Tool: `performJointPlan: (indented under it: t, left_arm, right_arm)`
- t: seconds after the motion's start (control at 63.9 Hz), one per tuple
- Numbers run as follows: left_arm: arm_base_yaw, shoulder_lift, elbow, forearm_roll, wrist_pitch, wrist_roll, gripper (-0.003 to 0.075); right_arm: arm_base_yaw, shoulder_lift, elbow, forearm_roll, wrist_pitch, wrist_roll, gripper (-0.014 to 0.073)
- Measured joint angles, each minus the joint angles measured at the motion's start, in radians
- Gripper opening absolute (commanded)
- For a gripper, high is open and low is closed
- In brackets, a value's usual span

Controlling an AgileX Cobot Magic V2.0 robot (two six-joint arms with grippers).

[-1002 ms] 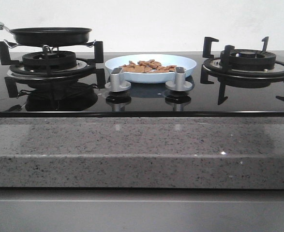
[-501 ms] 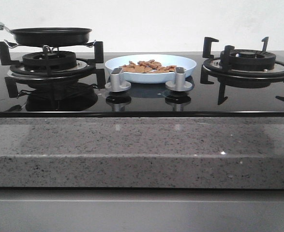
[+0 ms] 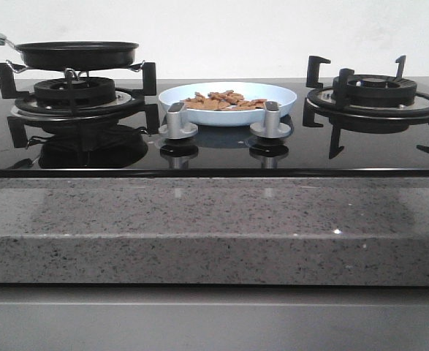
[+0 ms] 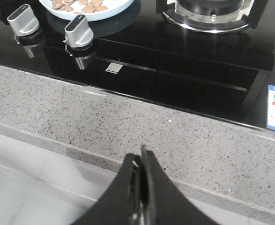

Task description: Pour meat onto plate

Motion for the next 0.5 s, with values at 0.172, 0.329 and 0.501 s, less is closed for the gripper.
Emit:
performJointPlan:
  t: [0.172,0.329,0.501]
  left_arm:
    - [0.000,0.000,0.000,0.000,0.000,0.000,-0.0020]
    - [0.000,0.000,0.000,0.000,0.000,0.000,-0.0020]
    - [0.000,0.000,0.000,0.000,0.000,0.000,-0.0020]
  right_arm:
    - [0.000,-0.007,0.002,0.000,0.000,0.000,-0.0069]
    - [-0.027,-0.085,0.051,-0.022,-0.064,0.000,-0.0069]
    - [-0.091,-0.218,0.223,-0.035,-0.256,0.000,-0.0069]
